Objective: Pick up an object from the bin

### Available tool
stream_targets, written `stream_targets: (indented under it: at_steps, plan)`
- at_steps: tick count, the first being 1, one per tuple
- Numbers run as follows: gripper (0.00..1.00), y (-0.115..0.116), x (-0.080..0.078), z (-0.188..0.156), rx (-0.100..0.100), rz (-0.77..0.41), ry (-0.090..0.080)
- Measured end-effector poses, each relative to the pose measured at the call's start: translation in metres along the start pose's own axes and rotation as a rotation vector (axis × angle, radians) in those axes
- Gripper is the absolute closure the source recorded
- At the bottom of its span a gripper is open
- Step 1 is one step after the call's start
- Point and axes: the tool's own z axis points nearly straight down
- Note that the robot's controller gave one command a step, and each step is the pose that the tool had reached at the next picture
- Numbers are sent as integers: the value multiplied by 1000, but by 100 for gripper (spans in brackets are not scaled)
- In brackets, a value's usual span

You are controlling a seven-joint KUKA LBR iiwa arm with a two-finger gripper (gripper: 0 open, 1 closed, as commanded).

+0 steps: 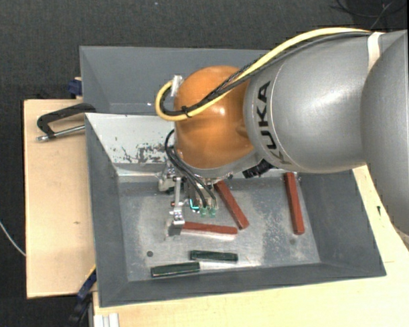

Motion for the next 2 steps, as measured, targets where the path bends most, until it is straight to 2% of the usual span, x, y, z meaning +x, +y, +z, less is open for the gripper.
stream_targets:
  at_steps: [1,2]
  plan:
    - [0,-1,-2,-4,-2,3,-8]
    - [0,-30,0,41,-5,2,-16]
